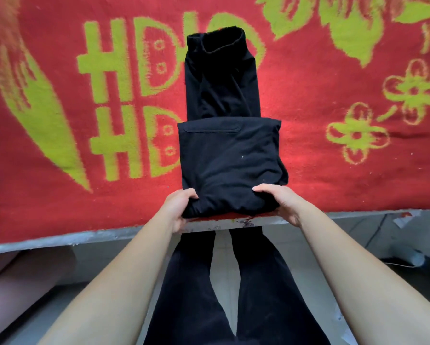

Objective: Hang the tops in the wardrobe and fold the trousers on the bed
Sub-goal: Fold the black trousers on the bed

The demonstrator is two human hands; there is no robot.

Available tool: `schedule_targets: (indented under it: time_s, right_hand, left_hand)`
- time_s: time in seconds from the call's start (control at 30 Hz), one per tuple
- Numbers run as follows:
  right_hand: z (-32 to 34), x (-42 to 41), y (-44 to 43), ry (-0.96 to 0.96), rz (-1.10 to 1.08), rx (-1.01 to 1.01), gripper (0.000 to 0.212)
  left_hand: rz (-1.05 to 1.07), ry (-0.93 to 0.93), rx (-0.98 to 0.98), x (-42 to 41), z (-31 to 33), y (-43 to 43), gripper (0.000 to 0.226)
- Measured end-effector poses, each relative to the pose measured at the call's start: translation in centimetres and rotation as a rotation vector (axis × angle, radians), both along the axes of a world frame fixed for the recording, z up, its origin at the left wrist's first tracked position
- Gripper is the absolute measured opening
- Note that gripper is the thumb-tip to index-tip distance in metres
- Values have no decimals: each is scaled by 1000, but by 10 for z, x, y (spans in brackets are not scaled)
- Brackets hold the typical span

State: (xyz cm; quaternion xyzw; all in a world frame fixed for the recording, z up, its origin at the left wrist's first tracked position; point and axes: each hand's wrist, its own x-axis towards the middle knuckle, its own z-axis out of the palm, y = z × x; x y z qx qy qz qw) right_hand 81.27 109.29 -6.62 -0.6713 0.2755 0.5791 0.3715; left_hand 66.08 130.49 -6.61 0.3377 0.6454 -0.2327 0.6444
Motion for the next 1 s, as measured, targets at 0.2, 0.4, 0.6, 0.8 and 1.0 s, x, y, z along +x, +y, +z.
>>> schedule_targets:
  time_s: [0.2,0.4,0.6,0.8,1.0]
  right_hand:
    - [7,67,43,-685,165,-184,81]
    - [0,168,128,-912,433,0,68]
    - [-19,236,204,-732,466,223,93]
    - [-14,257,224,-630,535,277,57]
    - [49,222,179,-751,625,504,39]
  left_hand:
    - [-372,-22,645,64,-2,58,40]
    - [-511,-213,800,174,-14,112,86]
    - [-372,-323,591,260,-34,140,116]
    - [-284,-439,526,284,-24,162,58]
    - [-639,-681,700,242,41,146,36]
